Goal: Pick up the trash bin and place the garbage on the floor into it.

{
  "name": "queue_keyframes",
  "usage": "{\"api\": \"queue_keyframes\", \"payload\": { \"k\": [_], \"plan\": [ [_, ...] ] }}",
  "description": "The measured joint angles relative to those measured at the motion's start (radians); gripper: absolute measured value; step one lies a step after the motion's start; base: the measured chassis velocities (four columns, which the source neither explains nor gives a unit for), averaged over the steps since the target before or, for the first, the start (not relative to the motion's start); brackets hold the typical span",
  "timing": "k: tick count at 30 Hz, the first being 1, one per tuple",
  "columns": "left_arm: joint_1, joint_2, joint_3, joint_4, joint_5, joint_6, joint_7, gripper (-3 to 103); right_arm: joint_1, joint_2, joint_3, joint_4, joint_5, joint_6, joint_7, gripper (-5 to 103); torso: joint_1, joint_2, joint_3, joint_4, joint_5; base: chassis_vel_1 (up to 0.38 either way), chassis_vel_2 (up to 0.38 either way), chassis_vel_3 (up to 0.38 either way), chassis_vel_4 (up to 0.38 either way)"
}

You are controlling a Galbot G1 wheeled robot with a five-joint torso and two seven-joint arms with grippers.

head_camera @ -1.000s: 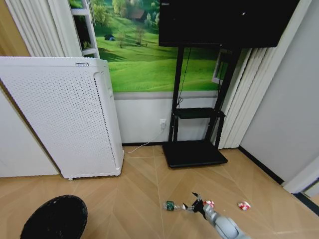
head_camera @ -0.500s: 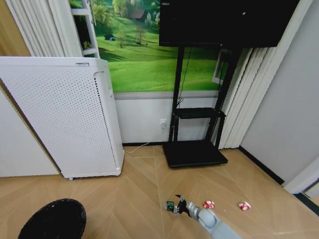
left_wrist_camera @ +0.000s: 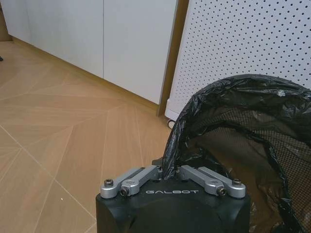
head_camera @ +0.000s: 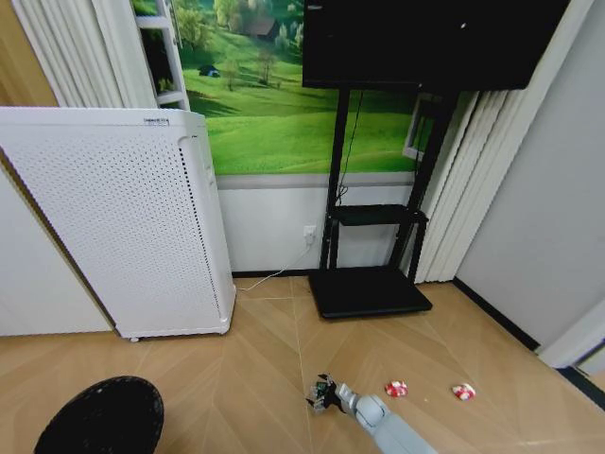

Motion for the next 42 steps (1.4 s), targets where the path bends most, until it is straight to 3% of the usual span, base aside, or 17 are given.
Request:
{"api": "queue_keyframes", "payload": {
  "k": [8,11,13,15,17,18,19,24,30,33,35,38,42],
  "plan": [
    [-0.021,0.010,0.007,0.000,-0.018,-0.001,-0.005,2,0.011,-0.020,0.016,-0.040,-0.014,0.006,-0.034,103,0.000,0.000,0.000,-0.0002,-0.0001,0.000,0.000,0.000,0.000],
    [-0.023,0.011,0.009,0.001,-0.021,-0.001,-0.007,2,0.009,-0.018,0.022,-0.043,-0.017,0.009,-0.036,99,0.000,0.000,0.000,-0.0001,0.0001,0.000,0.000,0.000,0.000],
    [-0.024,0.011,0.011,0.002,-0.021,-0.001,-0.008,2,0.007,-0.016,0.026,-0.043,-0.019,0.011,-0.042,94,0.000,0.000,0.000,-0.0001,0.0001,0.000,0.000,0.000,0.000],
    [-0.029,0.012,0.015,0.000,-0.021,-0.001,-0.015,2,0.001,-0.012,0.032,-0.038,-0.023,0.013,-0.045,79,0.000,0.000,0.000,-0.0001,0.0001,0.000,0.000,0.000,0.000],
    [-0.031,0.012,0.017,-0.001,-0.021,-0.001,-0.018,2,-0.001,-0.011,0.033,-0.036,-0.023,0.013,-0.045,79,0.000,0.000,0.000,0.0000,0.0002,0.000,0.000,0.000,0.000],
    [-0.033,0.013,0.018,-0.002,-0.021,-0.001,-0.024,2,-0.008,-0.012,0.034,-0.030,-0.023,0.014,-0.045,68,0.000,0.000,0.000,0.0000,0.0001,0.000,0.000,0.000,0.000],
    [-0.033,0.013,0.018,-0.002,-0.021,-0.001,-0.024,2,-0.008,-0.012,0.034,-0.030,-0.023,0.014,-0.045,68,0.000,0.000,0.000,0.0000,0.0001,0.000,0.000,0.000,0.000],
    [-0.032,0.017,0.016,0.000,-0.026,-0.001,-0.026,2,-0.039,-0.024,0.048,-0.013,-0.022,0.024,-0.050,46,0.000,0.000,0.000,0.0000,0.0001,0.000,0.000,0.000,0.000],
    [-0.038,0.022,0.021,-0.001,-0.027,0.001,-0.028,2,-0.063,-0.046,0.062,0.013,-0.014,0.026,-0.051,34,0.000,0.000,0.000,0.0000,0.0001,0.000,0.000,0.000,0.000],
    [-0.044,0.024,0.029,-0.005,-0.028,0.003,-0.029,2,-0.086,-0.059,0.082,0.051,0.018,0.019,-0.057,28,0.000,0.000,0.000,-0.0001,0.0003,0.000,0.000,0.000,0.000],
    [-0.056,0.028,0.039,0.003,-0.035,0.004,-0.027,2,-0.146,-0.099,0.111,0.168,0.147,-0.038,-0.042,24,0.000,0.000,0.000,0.0001,0.0008,0.000,0.000,0.000,0.000],
    [-0.062,0.039,0.050,0.017,-0.044,0.006,-0.027,2,-0.210,-0.144,0.147,0.274,0.215,-0.079,-0.020,24,0.000,0.000,0.000,-0.0002,-0.0008,0.000,0.000,0.000,0.000],
    [-0.067,0.059,0.054,0.018,-0.058,0.011,-0.026,2,-0.268,-0.171,0.203,0.377,0.239,-0.086,-0.008,24,0.000,0.000,0.000,-0.0002,0.0008,0.000,0.000,0.000,0.000]
  ]
}}
